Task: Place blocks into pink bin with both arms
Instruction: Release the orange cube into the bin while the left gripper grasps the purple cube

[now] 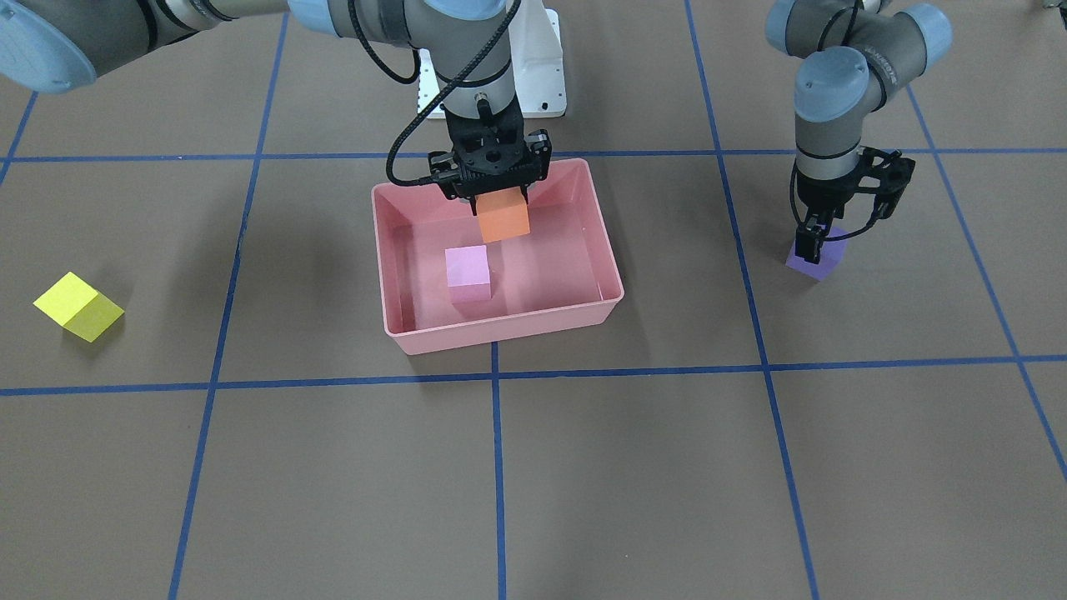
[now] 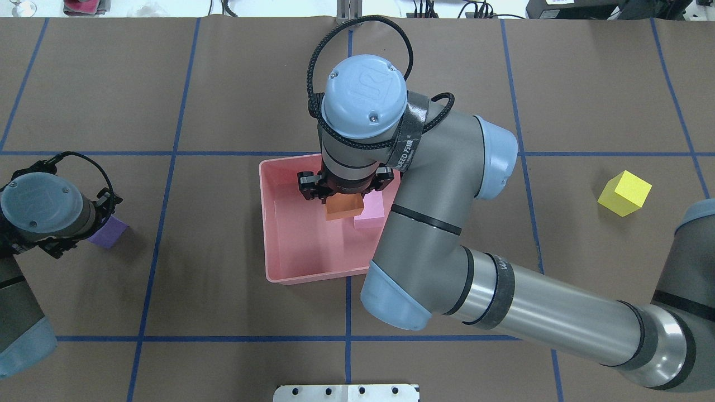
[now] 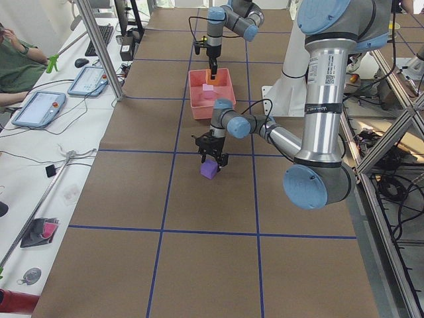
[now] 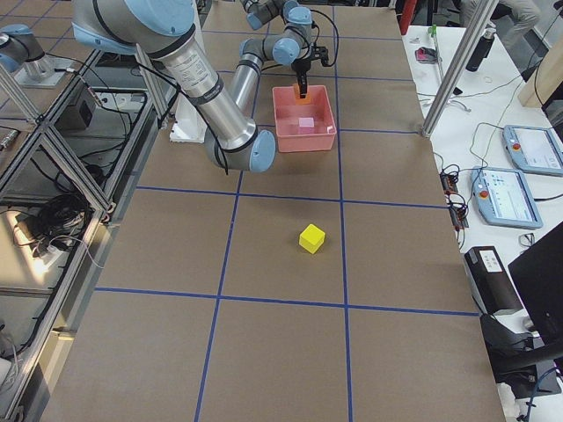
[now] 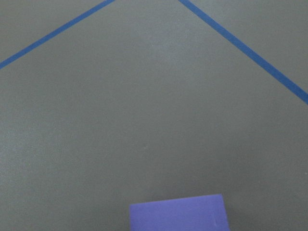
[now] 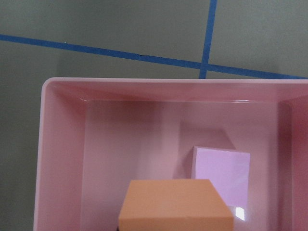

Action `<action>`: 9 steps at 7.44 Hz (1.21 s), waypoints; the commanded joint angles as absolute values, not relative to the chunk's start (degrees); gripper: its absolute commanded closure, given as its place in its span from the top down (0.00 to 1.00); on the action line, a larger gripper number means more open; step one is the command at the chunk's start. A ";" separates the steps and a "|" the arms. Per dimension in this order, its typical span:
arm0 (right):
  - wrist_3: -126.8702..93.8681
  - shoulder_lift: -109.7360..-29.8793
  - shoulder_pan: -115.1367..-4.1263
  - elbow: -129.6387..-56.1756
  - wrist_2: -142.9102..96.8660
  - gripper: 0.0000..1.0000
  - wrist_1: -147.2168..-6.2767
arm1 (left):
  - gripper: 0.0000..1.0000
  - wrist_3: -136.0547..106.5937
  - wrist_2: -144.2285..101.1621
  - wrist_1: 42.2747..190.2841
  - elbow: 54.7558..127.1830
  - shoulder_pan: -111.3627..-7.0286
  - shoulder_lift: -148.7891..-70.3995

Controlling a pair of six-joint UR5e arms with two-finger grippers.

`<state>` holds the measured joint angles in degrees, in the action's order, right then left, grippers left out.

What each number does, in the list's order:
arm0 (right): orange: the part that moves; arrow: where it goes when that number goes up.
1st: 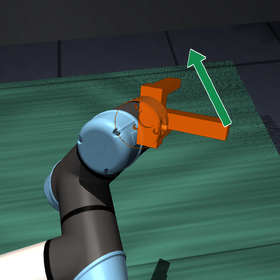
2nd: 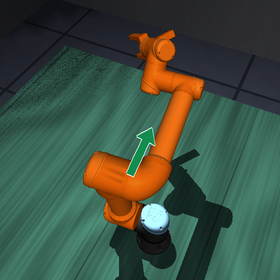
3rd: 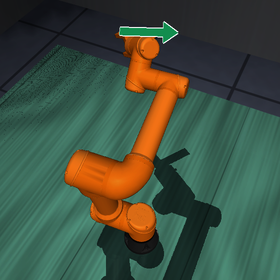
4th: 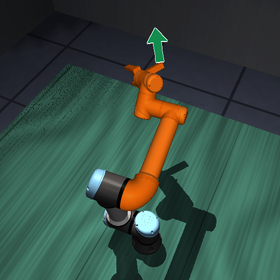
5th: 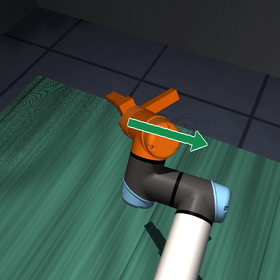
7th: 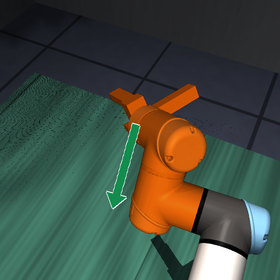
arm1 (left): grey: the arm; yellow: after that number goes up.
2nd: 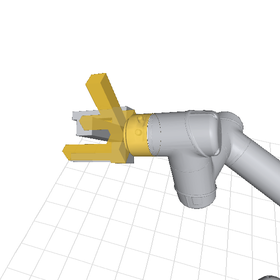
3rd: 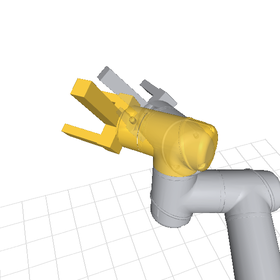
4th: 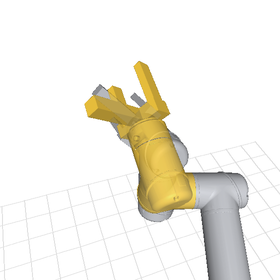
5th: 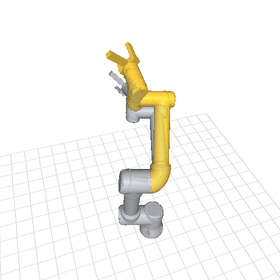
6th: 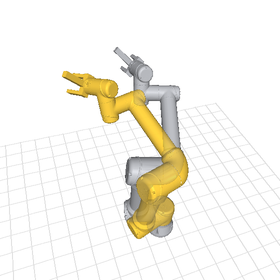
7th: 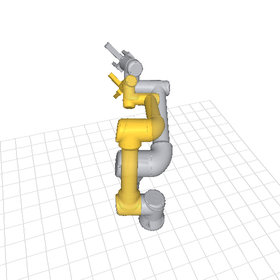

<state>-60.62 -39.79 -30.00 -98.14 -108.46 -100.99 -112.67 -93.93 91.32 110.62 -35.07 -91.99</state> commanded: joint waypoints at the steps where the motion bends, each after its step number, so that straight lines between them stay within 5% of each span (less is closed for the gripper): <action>1: -60.64 -39.73 -29.36 -97.74 -107.84 0.00 -100.99 | 1.00 -113.73 -93.87 92.28 109.52 -34.19 -92.46; 4: -60.64 -39.64 -28.04 -96.95 -106.79 0.00 -100.90 | 1.00 -113.64 -93.17 92.37 109.51 -33.84 -92.29; 5: -60.64 -39.64 -28.04 -96.86 -106.79 0.12 -100.90 | 0.94 -113.64 -92.99 92.37 109.51 -33.75 -92.29; 6: -60.82 -39.64 -28.04 -96.77 -106.79 0.99 -99.51 | 0.50 -113.73 -92.38 92.37 109.51 -33.75 -92.29; 8: -64.33 -39.55 -28.04 -96.59 -106.96 1.00 -97.21 | 0.00 -113.82 -92.02 92.29 109.60 -33.57 -92.29; 9: -64.42 -39.46 -28.04 -96.77 -106.96 1.00 -97.21 | 0.00 -113.82 -90.37 92.29 110.03 -33.66 -92.02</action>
<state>-63.80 -39.60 -28.04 -96.66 -106.90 -97.58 -113.76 -91.75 92.31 109.65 -33.63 -92.20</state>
